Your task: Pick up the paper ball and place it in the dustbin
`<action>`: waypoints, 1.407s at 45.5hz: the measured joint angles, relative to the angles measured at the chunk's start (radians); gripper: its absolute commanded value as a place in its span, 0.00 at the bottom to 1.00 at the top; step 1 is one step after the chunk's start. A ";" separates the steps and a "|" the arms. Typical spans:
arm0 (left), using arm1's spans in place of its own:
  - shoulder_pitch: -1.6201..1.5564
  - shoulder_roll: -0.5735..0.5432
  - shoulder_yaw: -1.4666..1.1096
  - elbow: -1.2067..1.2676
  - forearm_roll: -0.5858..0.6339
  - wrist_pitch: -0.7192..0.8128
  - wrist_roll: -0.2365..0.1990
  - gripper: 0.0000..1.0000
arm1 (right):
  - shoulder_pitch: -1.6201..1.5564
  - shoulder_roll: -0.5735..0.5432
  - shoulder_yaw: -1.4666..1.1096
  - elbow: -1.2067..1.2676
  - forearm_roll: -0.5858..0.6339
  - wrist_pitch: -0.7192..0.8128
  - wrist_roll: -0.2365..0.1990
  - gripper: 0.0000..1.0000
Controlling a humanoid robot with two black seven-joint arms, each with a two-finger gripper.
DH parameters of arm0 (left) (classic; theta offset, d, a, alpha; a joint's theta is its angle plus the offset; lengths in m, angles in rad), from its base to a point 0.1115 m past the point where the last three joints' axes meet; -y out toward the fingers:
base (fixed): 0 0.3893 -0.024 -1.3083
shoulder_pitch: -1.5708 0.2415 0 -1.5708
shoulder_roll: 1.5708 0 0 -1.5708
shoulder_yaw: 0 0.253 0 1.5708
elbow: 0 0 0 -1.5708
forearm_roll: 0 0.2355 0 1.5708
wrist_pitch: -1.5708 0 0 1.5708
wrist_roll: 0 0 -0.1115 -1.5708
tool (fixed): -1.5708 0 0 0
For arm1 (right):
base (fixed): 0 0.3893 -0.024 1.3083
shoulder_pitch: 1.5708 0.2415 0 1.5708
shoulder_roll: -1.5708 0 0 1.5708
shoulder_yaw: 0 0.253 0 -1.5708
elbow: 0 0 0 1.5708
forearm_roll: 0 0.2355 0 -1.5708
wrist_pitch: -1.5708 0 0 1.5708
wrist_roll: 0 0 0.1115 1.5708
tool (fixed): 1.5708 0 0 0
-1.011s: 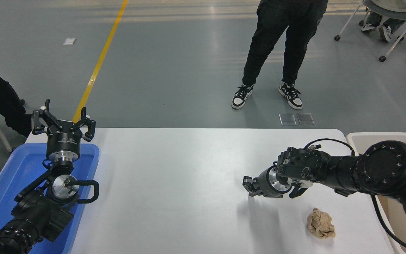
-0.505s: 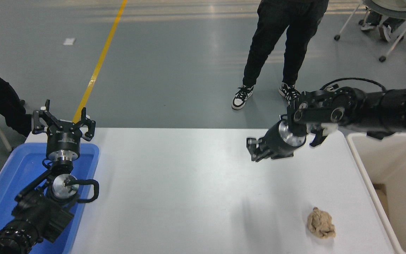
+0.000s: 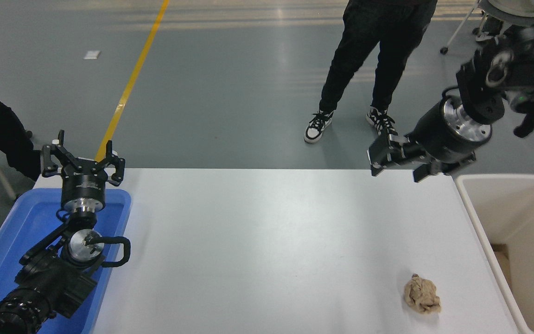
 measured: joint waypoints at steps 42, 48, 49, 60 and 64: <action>0.000 0.000 0.000 0.000 0.000 -0.001 -0.001 0.99 | 0.046 -0.090 -0.246 0.122 -0.362 0.020 0.001 1.00; 0.000 0.000 0.000 0.000 0.000 -0.001 -0.001 0.99 | -0.037 -0.101 -0.217 0.108 -0.372 -0.033 0.001 1.00; 0.000 0.000 0.000 0.000 0.000 -0.001 0.000 0.99 | -0.059 -0.105 -0.207 0.103 -0.374 -0.046 0.001 1.00; 0.000 0.000 0.000 0.000 0.000 -0.001 0.000 0.99 | -0.348 -0.158 -0.049 0.013 -0.383 -0.150 0.001 1.00; 0.000 0.000 0.000 0.000 0.000 -0.001 0.000 0.99 | -0.478 -0.169 0.029 -0.037 -0.401 -0.188 0.000 1.00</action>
